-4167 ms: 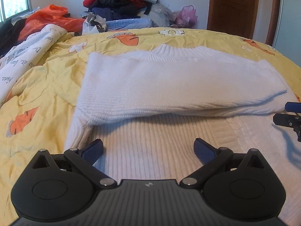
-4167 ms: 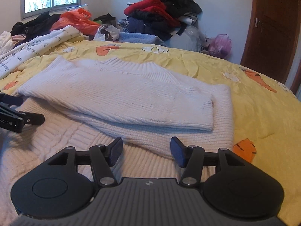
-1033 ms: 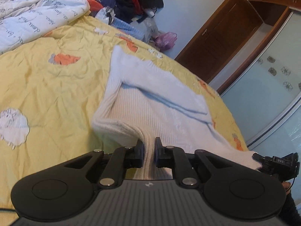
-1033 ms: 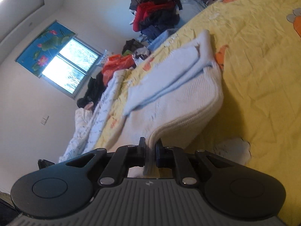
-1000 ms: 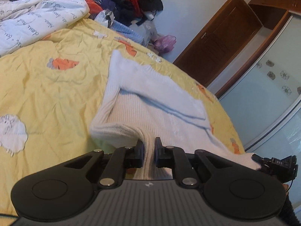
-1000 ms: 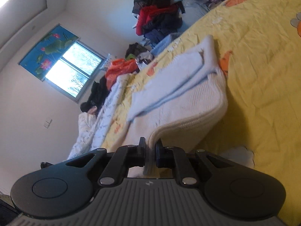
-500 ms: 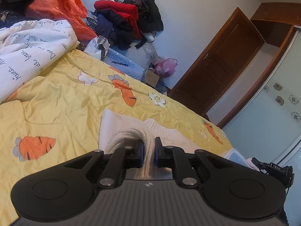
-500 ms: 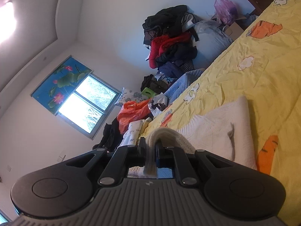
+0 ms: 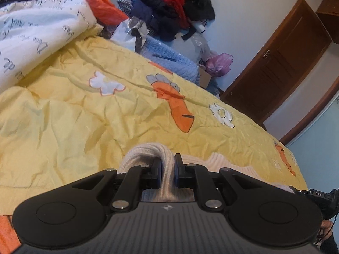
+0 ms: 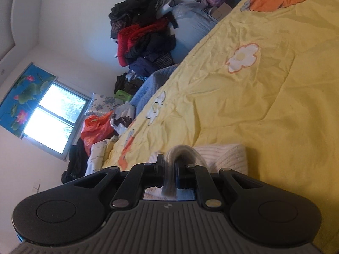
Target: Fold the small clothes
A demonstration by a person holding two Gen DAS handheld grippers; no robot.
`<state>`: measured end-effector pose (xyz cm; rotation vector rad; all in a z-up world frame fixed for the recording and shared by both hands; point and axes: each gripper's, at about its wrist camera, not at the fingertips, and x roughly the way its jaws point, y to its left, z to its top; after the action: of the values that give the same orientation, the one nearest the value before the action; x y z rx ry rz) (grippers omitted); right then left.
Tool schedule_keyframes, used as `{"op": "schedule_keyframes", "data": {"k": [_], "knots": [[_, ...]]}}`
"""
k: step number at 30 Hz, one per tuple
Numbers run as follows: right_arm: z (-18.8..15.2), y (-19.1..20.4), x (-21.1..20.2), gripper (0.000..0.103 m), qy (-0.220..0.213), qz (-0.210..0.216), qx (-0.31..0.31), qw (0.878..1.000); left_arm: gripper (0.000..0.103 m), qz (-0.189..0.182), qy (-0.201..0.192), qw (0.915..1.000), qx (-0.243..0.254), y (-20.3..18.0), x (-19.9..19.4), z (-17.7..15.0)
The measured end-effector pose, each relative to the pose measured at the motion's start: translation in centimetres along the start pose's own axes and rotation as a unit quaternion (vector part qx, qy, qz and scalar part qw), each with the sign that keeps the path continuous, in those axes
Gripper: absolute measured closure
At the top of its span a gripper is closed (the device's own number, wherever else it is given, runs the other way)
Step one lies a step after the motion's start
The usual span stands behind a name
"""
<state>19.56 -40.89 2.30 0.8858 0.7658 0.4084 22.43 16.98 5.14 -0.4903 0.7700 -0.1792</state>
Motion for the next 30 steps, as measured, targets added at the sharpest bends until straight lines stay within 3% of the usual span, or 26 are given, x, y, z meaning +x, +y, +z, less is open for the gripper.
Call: {"op": "schedule_keyframes", "data": {"k": [3,4,6,7,8,9,11,16,20,23,26,30], "knots": [[0.0,-0.8,1.6,0.075,0.016,-0.029,0.012,0.999,0.084,-0.008,0.021,0.9991,-0.037,1.1,1.4,0.1],[-0.1,-0.7,1.6,0.071,0.014,-0.024,0.013,1.000,0.077,-0.021,0.017,0.9985,-0.048,1.3,1.0,0.1],[-0.3,0.0,0.6,0.057,-0.003,-0.005,0.009,1.000,0.042,-0.059,0.008,0.9968,-0.054,1.5,-0.5,0.3],[-0.4,0.6,-0.4,0.041,-0.023,-0.001,-0.001,1.000,0.014,-0.064,-0.007,0.9966,-0.052,1.5,-1.5,0.4],[-0.7,1.3,-1.4,0.034,-0.041,-0.004,-0.018,0.999,0.001,-0.051,-0.036,0.9972,-0.042,1.2,-2.9,0.4],[-0.9,2.3,-2.6,0.032,-0.058,-0.008,-0.041,0.997,0.000,-0.018,-0.074,0.9969,-0.020,0.7,-4.6,0.3],[-1.5,3.3,-4.4,0.032,-0.060,0.001,-0.069,0.996,0.000,0.024,-0.105,0.9941,0.015,0.1,-6.8,0.0],[-5.3,5.1,-9.5,0.032,-0.057,-0.024,-0.105,0.992,0.000,0.096,-0.087,0.9915,-0.002,0.1,-10.5,-5.3],[-11.0,4.0,-14.1,0.032,-0.058,-0.030,-0.091,0.994,0.000,0.052,-0.068,0.9909,-0.103,2.4,-13.4,-12.7],[-15.2,2.0,-16.5,0.032,-0.057,-0.049,-0.054,0.996,0.000,0.001,-0.052,0.9802,-0.191,4.0,-14.1,-16.5],[-17.8,-0.3,-16.8,0.032,-0.039,-0.036,0.011,0.999,0.000,-0.032,-0.052,0.9694,-0.238,4.8,-13.5,-17.5],[-18.0,-0.2,-14.6,0.032,-0.053,-0.035,0.021,0.998,0.001,-0.044,-0.051,0.9660,-0.250,4.3,-11.6,-16.2]]}}
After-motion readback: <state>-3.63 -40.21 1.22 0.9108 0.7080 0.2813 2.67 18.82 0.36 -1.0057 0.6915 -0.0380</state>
